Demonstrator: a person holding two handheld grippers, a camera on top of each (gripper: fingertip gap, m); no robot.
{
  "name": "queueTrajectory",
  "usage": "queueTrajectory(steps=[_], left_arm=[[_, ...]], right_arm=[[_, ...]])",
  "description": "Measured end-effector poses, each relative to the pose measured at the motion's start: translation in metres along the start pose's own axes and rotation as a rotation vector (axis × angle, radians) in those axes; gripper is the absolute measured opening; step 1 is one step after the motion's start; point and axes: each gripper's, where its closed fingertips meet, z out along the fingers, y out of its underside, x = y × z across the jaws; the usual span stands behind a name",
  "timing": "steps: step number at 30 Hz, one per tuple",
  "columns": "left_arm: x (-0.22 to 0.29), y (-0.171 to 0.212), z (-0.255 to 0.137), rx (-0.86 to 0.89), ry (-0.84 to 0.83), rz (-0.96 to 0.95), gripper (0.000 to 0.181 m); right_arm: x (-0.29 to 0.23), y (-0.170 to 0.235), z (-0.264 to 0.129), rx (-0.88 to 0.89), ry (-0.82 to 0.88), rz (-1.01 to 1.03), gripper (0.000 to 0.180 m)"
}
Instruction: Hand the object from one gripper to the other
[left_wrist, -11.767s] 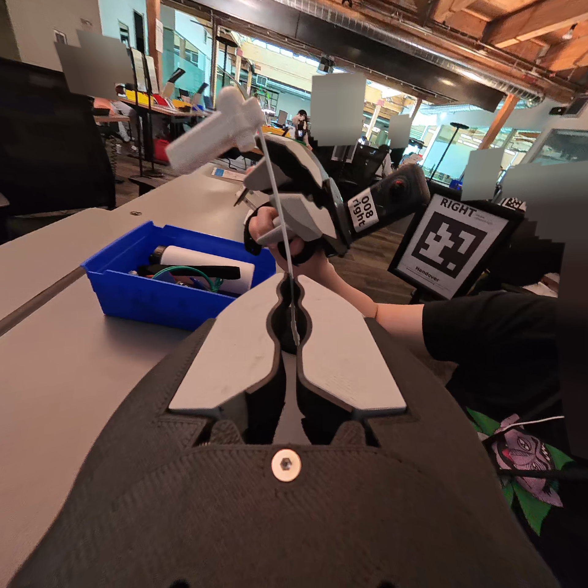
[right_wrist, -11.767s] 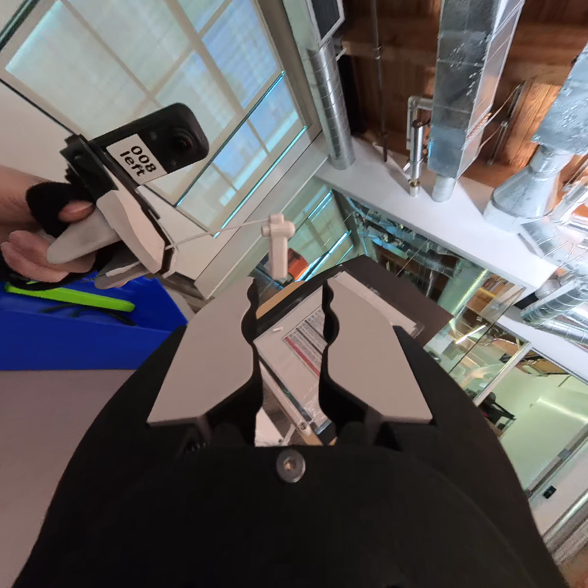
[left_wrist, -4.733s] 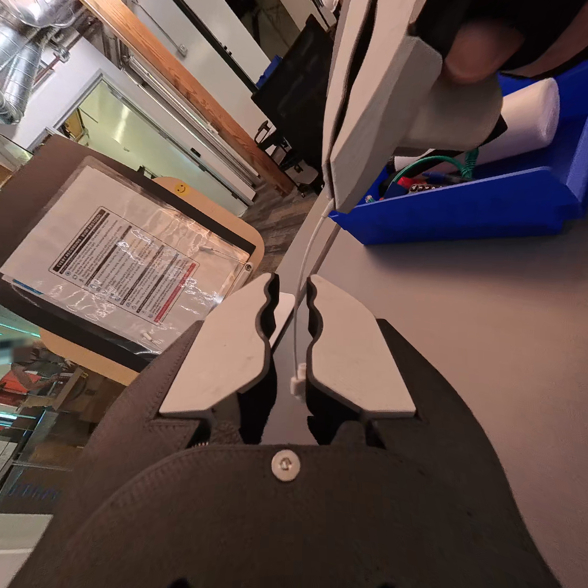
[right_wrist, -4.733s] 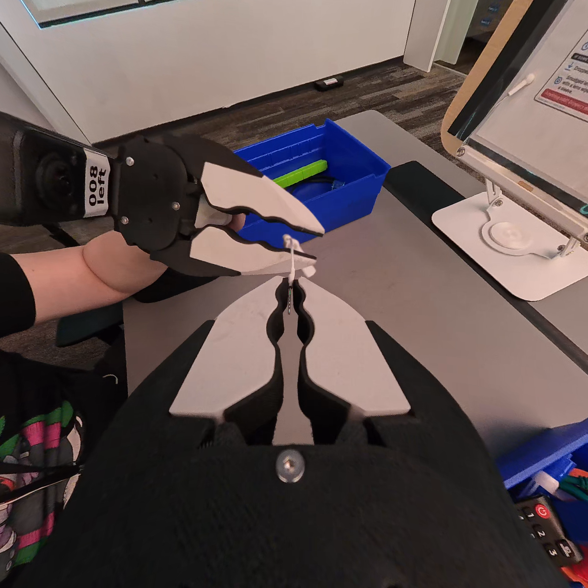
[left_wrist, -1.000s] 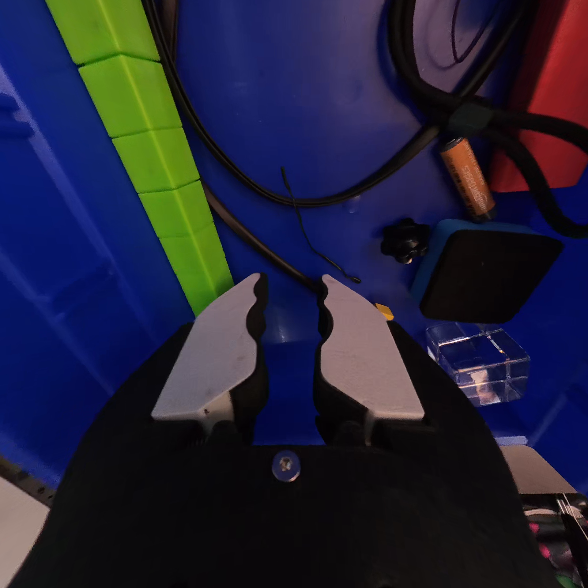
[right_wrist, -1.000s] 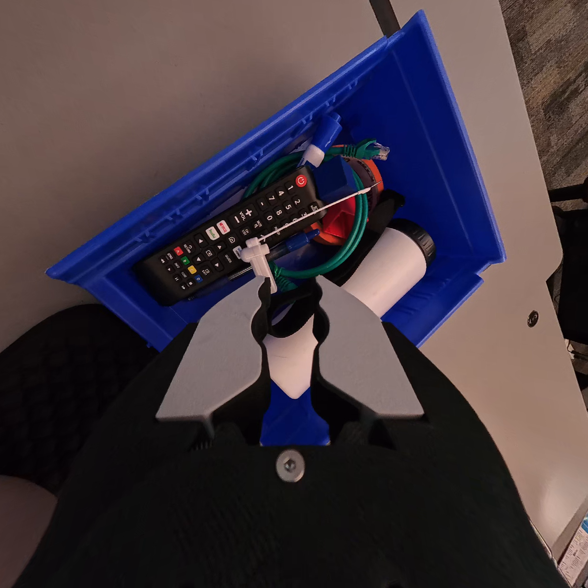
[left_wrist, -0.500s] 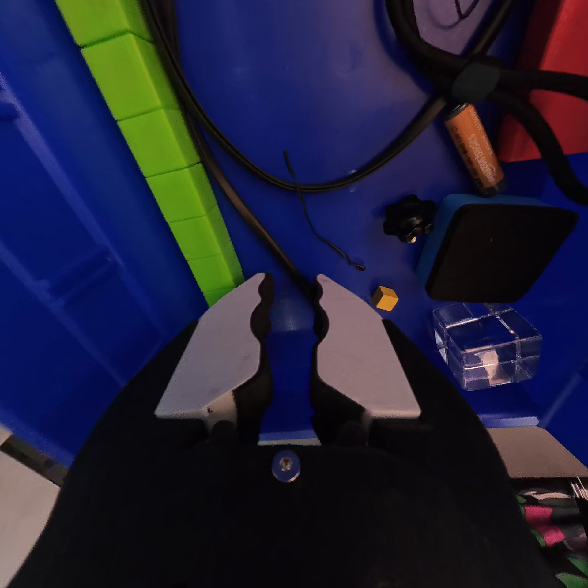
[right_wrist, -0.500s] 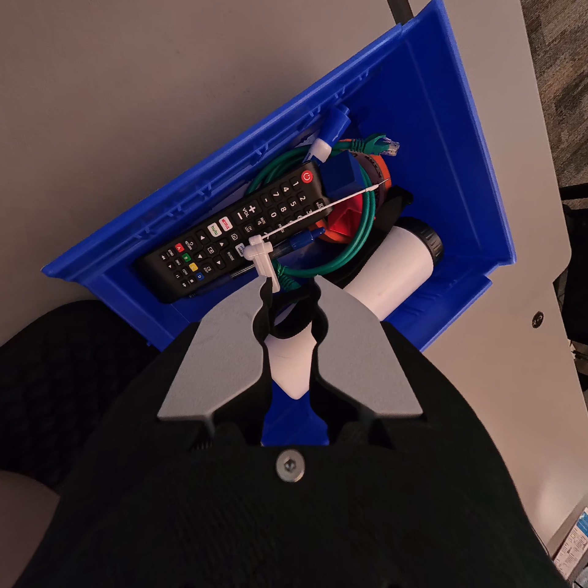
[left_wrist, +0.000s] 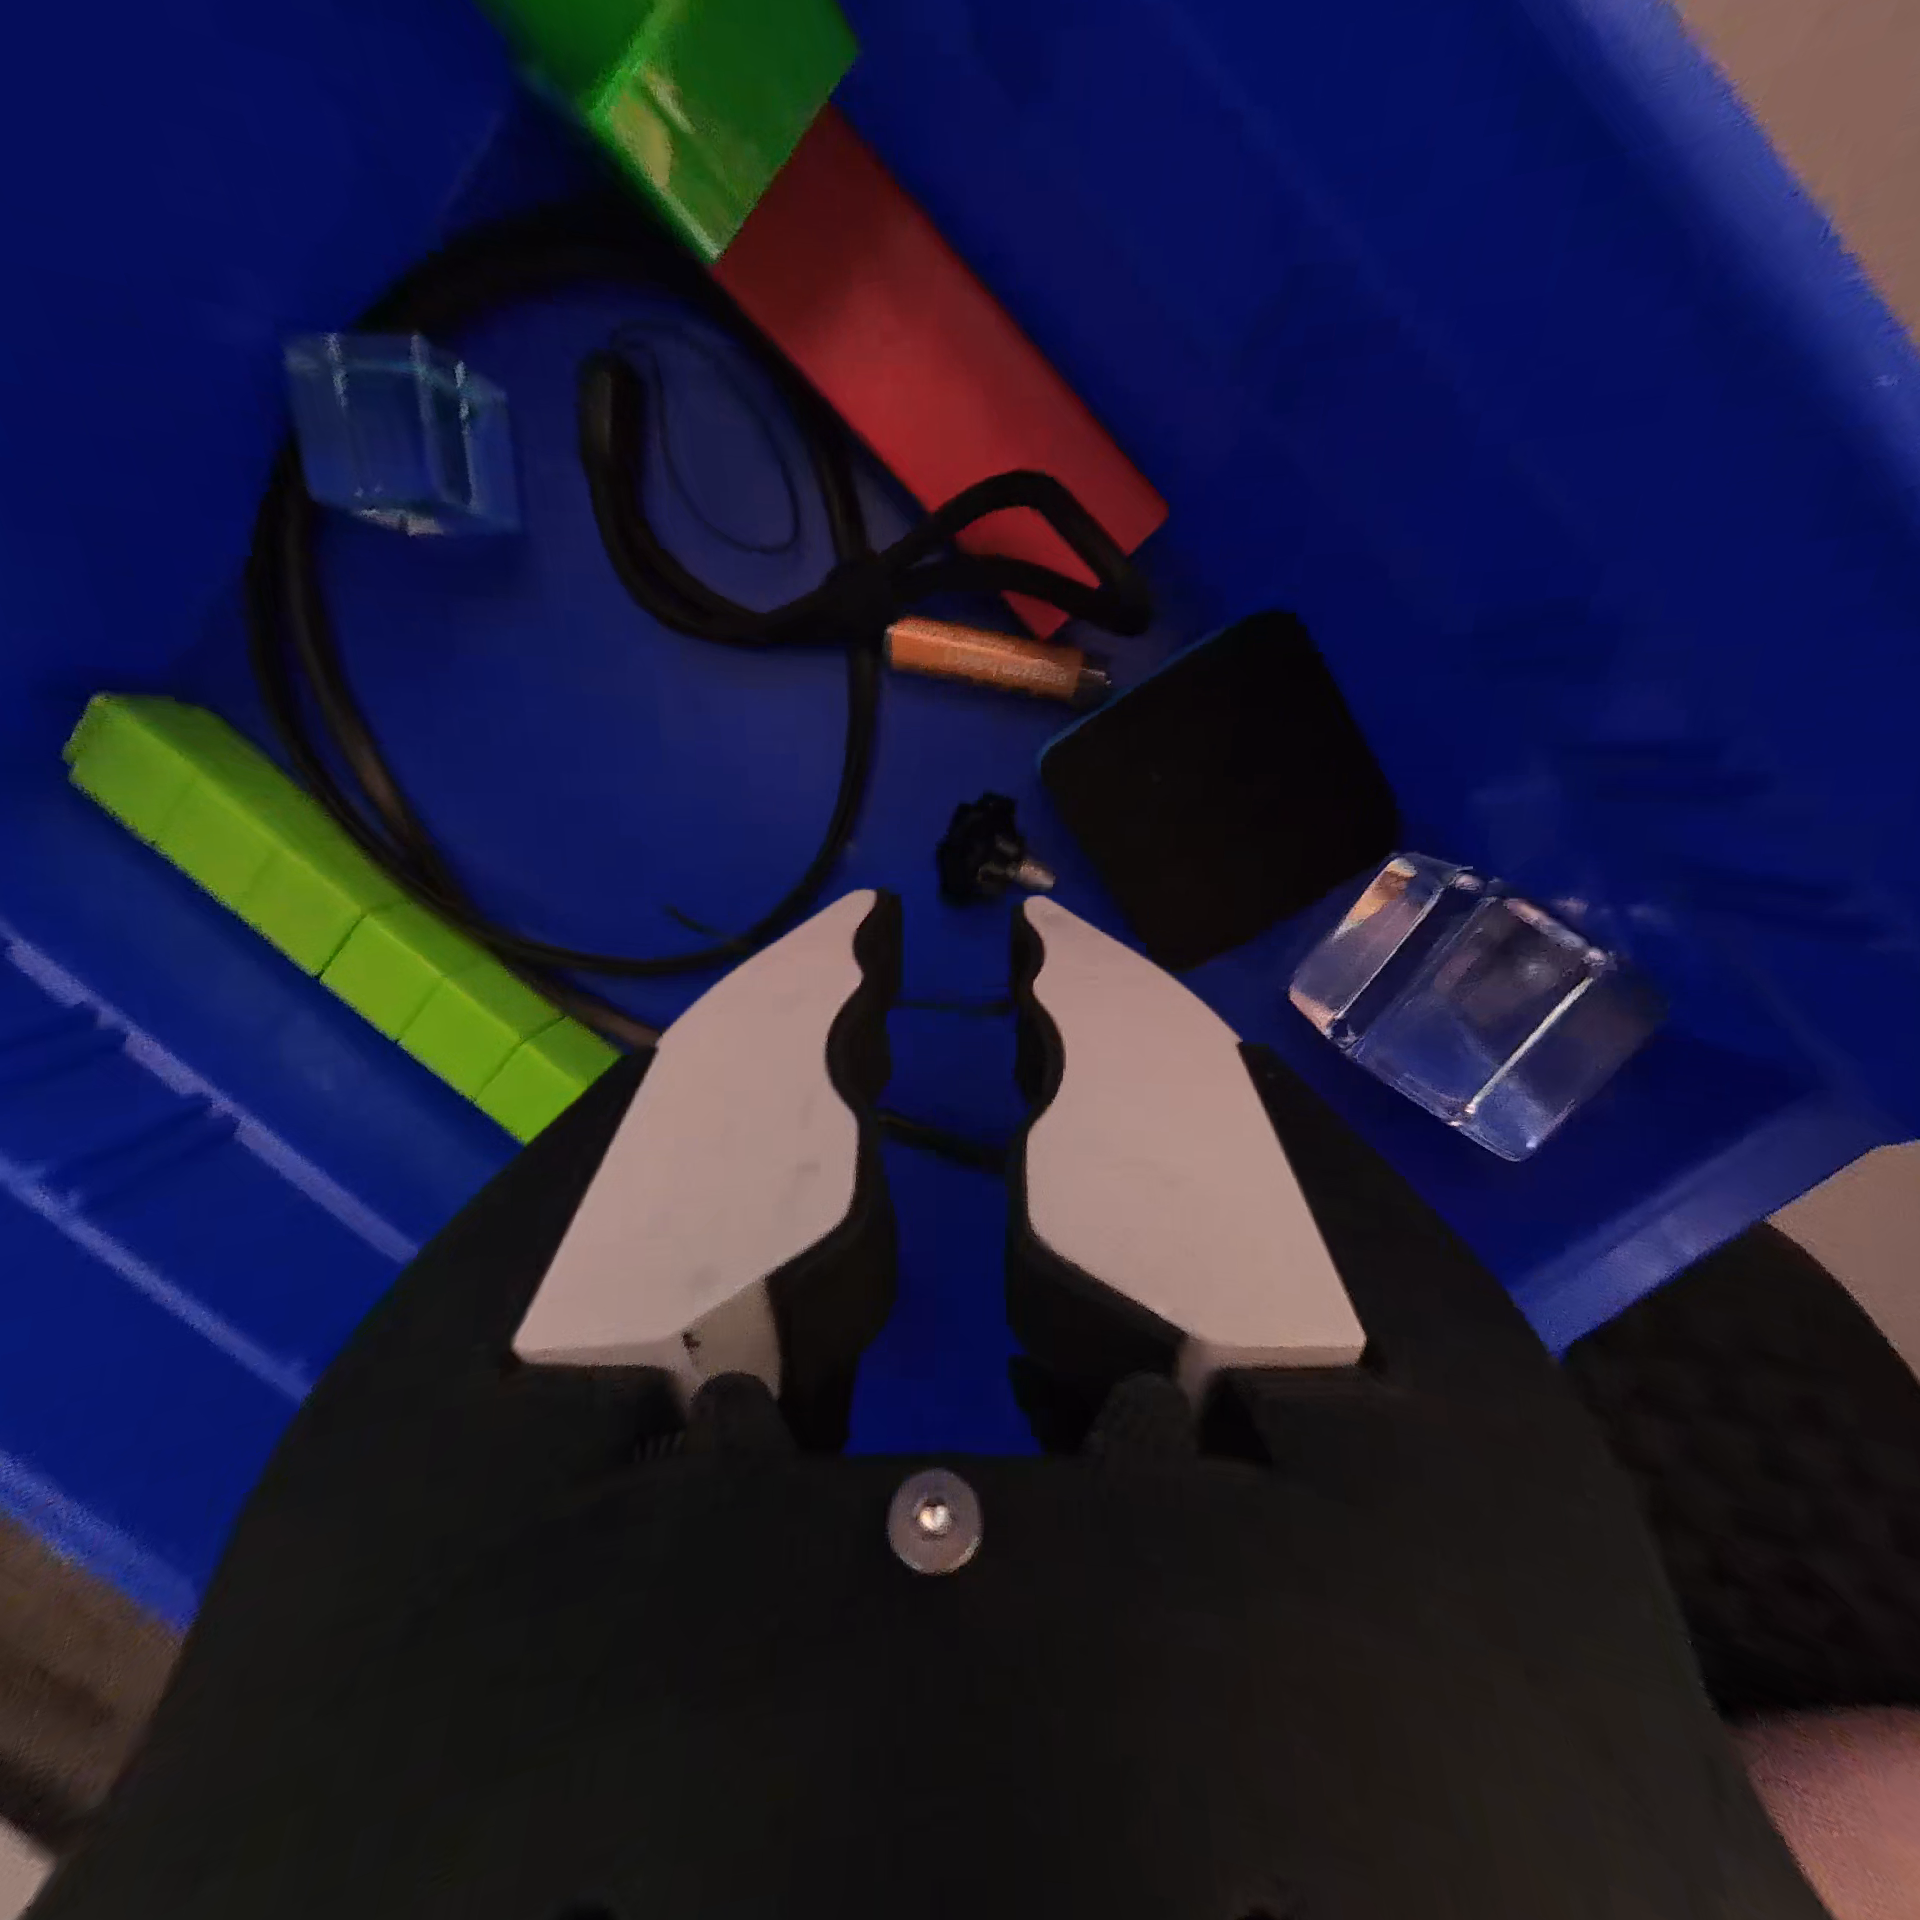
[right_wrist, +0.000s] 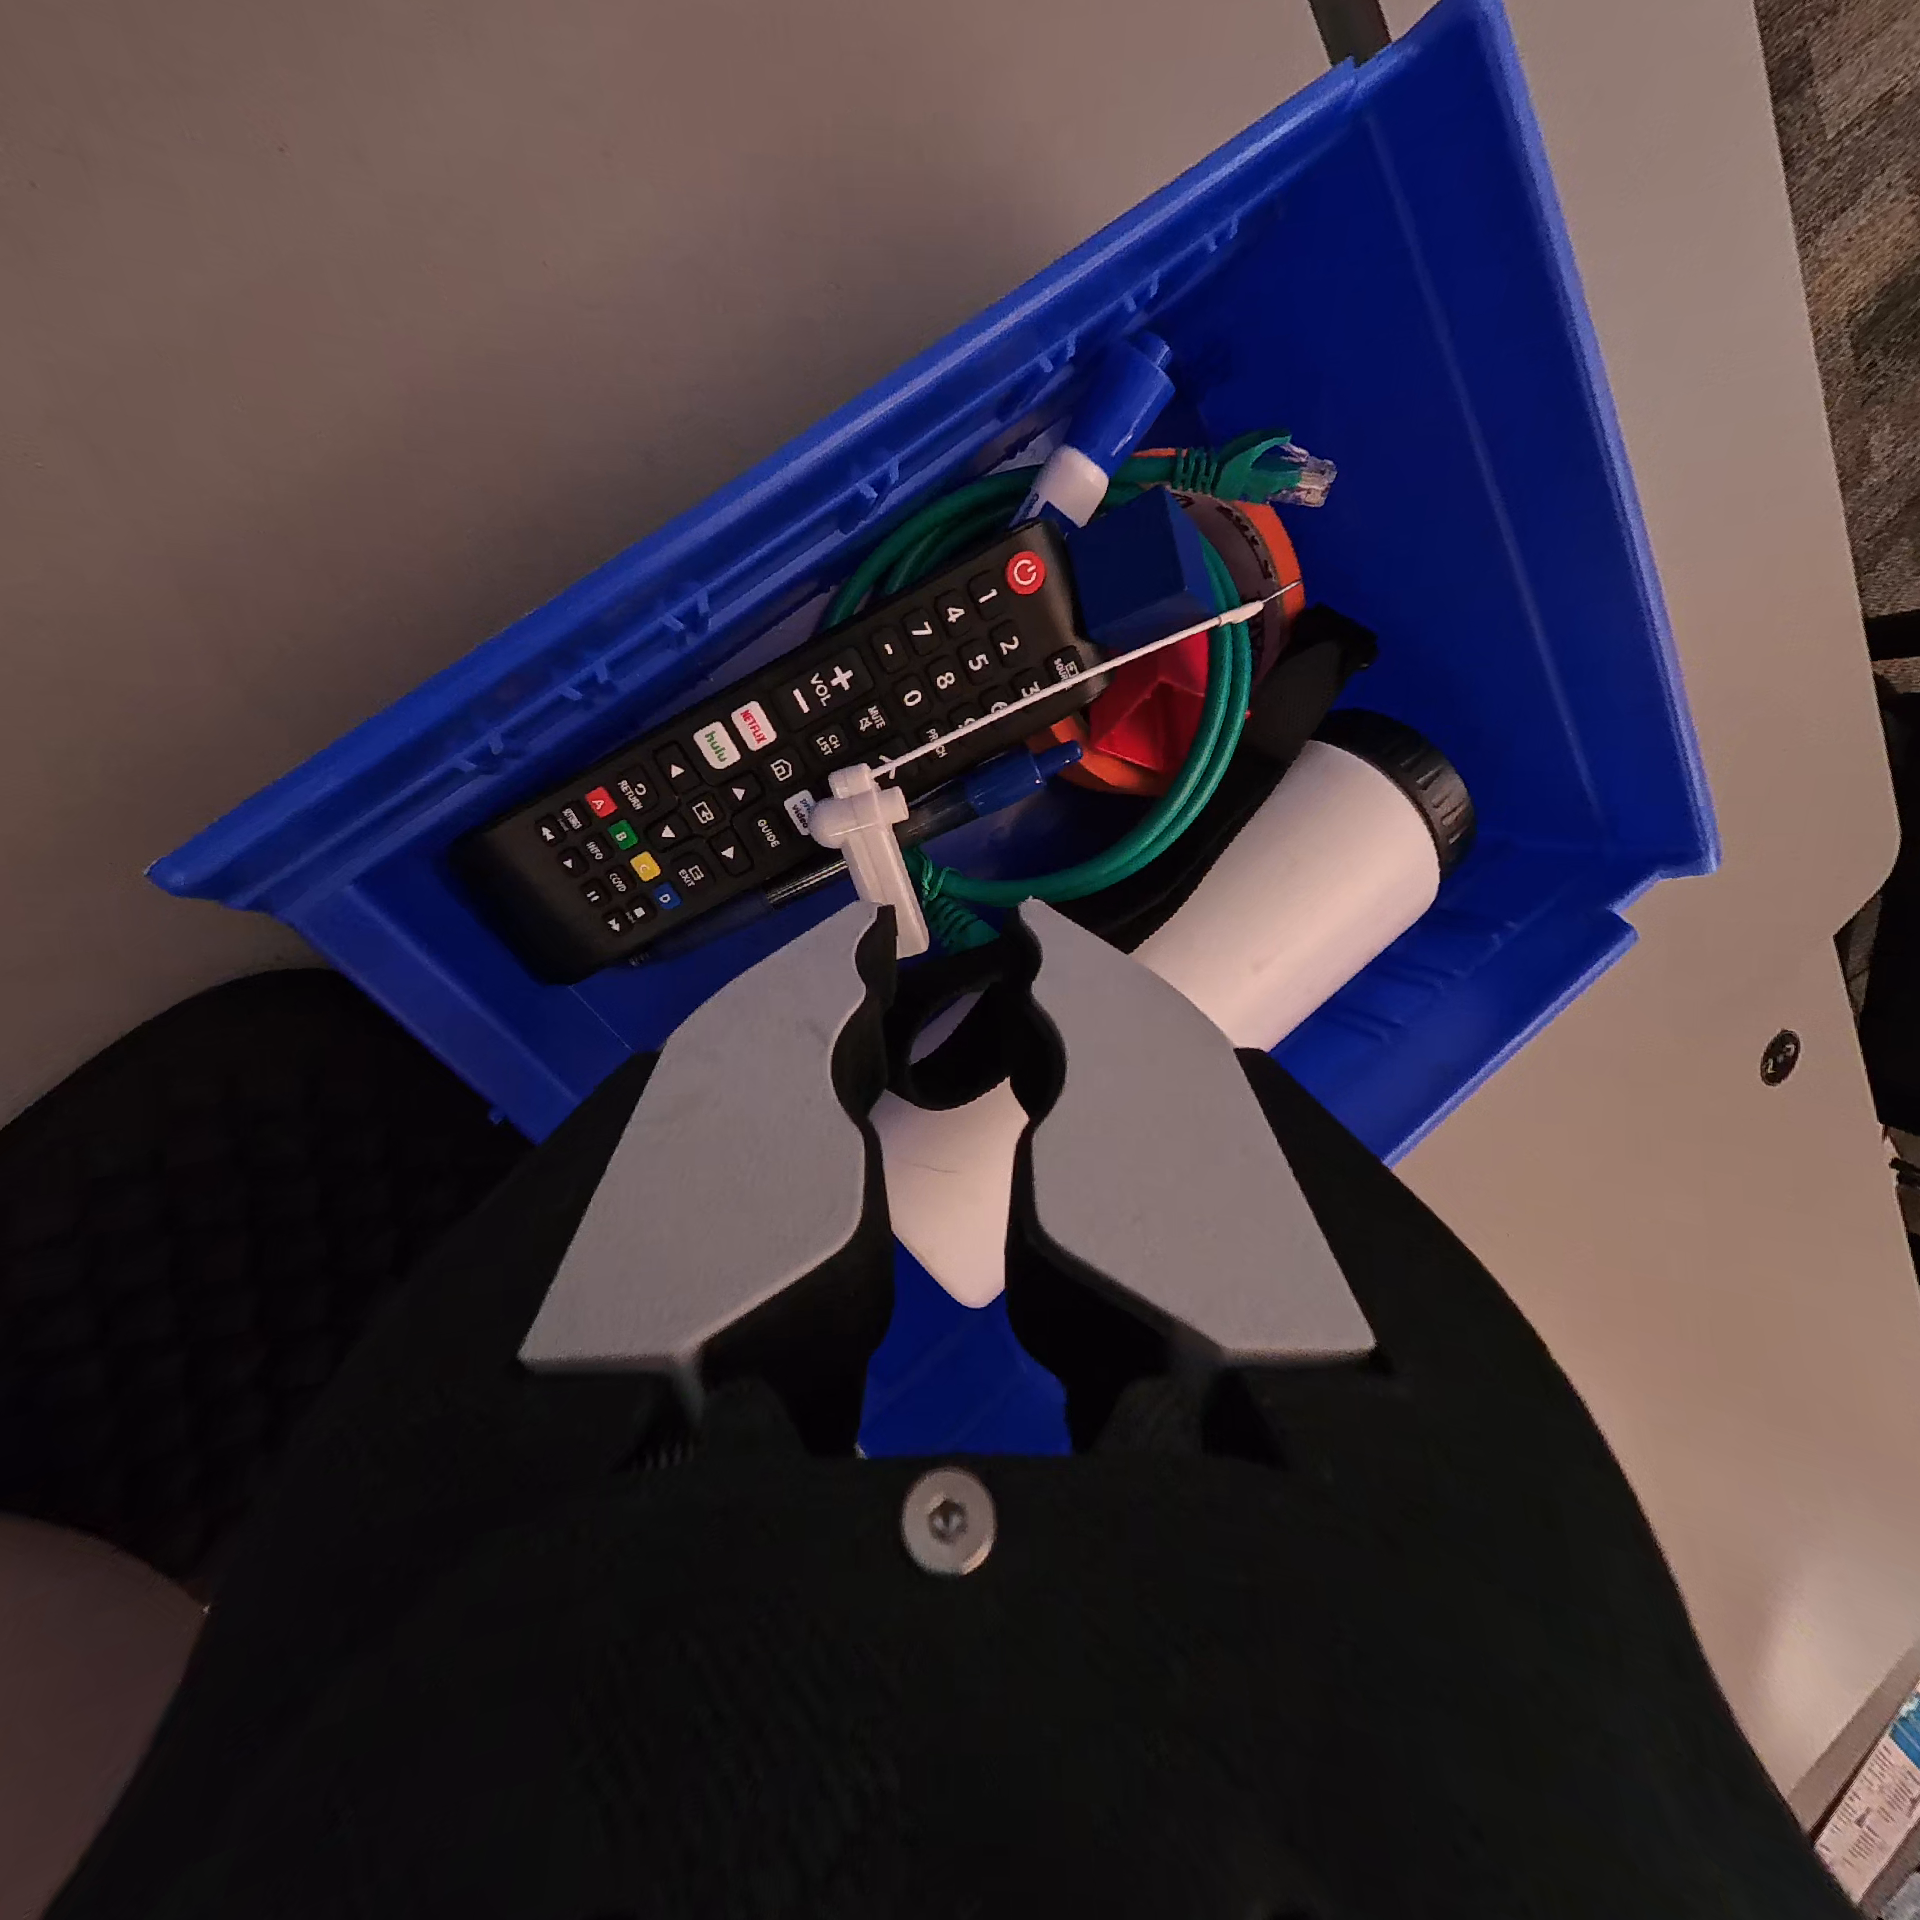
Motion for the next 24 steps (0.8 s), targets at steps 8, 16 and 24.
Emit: queueTrajectory(steps=[8,16,24], left_arm=[[0.003,0.004,0.020,-0.017,0.071,0.004,0.018],[-0.011,-0.003,0.003,0.032,0.002,-0.032,0.015],[-0.003,-0.082,-0.097,0.585,0.007,-0.111,0.014]], right_arm=[[-0.001,0.001,0.002,-0.015,-0.003,-0.007,0.020],[-0.002,0.001,0.002,-0.026,0.000,-0.015,0.016],[-0.001,-0.010,-0.005,0.014,0.037,-0.030,0.014]])
